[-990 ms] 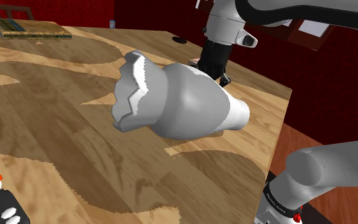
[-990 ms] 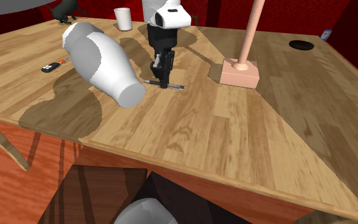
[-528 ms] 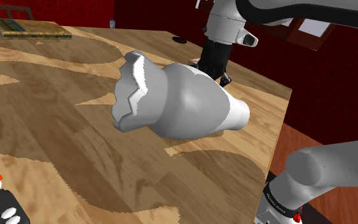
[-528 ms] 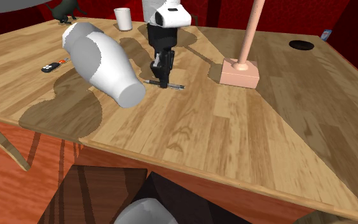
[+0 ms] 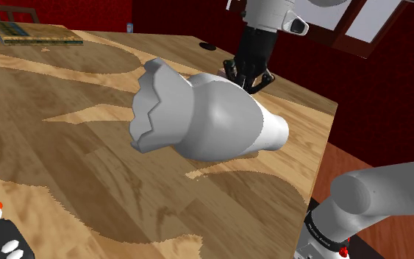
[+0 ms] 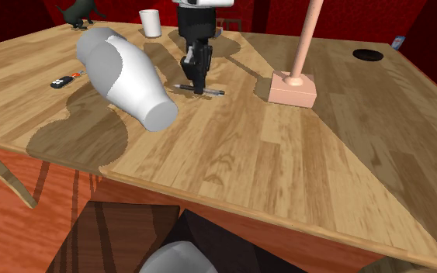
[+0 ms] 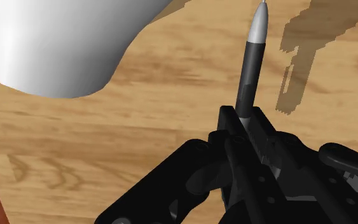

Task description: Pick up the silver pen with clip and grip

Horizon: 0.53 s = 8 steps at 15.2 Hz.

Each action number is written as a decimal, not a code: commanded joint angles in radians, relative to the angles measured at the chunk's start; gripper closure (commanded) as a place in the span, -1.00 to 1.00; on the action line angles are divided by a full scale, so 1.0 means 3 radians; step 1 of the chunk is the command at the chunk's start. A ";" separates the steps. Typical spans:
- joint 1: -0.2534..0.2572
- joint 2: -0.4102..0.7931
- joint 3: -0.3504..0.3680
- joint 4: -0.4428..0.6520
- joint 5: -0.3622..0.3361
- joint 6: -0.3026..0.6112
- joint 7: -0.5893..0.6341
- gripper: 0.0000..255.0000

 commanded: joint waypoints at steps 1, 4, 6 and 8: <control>-0.0012 0.0024 -0.0015 0.0108 -0.0020 -0.0089 0.0011 1.00; -0.0030 0.0066 -0.0026 0.0271 -0.0047 -0.0214 0.0034 1.00; -0.0043 0.0099 -0.0030 0.0384 -0.0066 -0.0298 0.0052 1.00; -0.0044 0.0101 -0.0031 0.0392 -0.0067 -0.0304 0.0053 1.00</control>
